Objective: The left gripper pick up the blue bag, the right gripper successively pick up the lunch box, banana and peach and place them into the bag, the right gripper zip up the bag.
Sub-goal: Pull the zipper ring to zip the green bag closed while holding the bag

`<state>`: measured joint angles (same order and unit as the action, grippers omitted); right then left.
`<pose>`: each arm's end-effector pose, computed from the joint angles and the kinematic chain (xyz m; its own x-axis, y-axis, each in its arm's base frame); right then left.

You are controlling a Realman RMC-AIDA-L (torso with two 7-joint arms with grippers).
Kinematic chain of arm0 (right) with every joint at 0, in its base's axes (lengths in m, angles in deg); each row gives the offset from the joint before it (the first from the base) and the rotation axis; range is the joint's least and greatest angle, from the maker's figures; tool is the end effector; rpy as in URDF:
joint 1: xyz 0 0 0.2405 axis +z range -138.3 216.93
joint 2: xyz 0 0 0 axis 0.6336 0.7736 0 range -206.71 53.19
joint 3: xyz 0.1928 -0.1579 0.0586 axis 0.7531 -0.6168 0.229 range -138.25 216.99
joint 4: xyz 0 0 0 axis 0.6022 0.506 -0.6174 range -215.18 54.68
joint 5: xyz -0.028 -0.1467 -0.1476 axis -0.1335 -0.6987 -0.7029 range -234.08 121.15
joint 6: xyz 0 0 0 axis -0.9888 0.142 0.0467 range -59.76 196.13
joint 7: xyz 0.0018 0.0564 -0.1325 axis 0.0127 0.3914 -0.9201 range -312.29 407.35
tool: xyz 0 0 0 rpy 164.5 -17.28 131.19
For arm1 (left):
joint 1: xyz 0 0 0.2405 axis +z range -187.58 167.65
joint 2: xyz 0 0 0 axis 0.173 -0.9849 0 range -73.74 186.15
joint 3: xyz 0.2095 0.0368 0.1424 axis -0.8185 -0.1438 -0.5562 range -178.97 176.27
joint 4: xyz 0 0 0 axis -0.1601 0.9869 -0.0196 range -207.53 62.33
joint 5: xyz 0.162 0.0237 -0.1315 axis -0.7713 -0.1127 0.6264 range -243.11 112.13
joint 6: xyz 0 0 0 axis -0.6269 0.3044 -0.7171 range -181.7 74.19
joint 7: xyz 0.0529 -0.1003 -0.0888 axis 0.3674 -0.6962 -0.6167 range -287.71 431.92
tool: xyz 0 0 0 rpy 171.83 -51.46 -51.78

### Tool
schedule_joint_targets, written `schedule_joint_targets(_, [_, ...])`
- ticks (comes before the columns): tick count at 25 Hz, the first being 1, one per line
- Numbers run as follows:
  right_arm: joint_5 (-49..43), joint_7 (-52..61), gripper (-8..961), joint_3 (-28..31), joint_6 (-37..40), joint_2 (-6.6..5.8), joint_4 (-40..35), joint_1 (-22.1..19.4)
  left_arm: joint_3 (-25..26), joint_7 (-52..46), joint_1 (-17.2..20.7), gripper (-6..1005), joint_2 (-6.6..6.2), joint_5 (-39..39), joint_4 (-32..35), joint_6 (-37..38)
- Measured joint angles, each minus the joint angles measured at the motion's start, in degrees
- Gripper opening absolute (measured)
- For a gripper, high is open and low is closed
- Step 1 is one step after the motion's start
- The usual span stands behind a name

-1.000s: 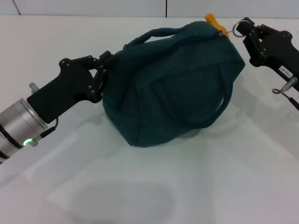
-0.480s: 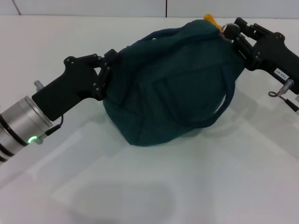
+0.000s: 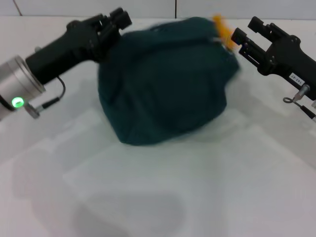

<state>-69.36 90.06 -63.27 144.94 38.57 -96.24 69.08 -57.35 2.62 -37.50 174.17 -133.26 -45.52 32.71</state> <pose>0.2345 0.3491 -0.0197 0.5113 0.0172 -0.8592 -0.5746 -0.7366 -0.3567 -0.2311 0.3428 0.0163 0.4477 0.1354 0.8839 0.5514 -0.8200 -0.1537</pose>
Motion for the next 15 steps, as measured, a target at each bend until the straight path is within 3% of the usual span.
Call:
schedule_joint_targets(2, [-0.02, 0.01, 574, -0.05, -0.03, 0.03, -0.03, 0.01, 0.11, -3.85, -1.1, 121, -1.24, -0.91, 0.43, -1.79])
schedule_joint_targets(5, [-0.02, 0.01, 572, -0.16, -0.04, 0.05, -0.18, 0.03, 0.15, -9.36, -2.58, 191, -2.95, -2.9, 0.25, -4.07])
schedule_joint_targets(11, [-0.03, -0.23, 568, -0.05, -0.15, 0.15, -0.17, 0.04, -0.08, -16.01, -5.76, 462, -3.18, -8.69, 2.66, -6.99])
schedule_joint_targets(15, [-0.02, -0.35, 564, -0.02, -0.18, 0.15, -0.17, 0.1, -0.07, -21.06, -10.64, 589, -3.04, -16.28, 3.26, -10.54])
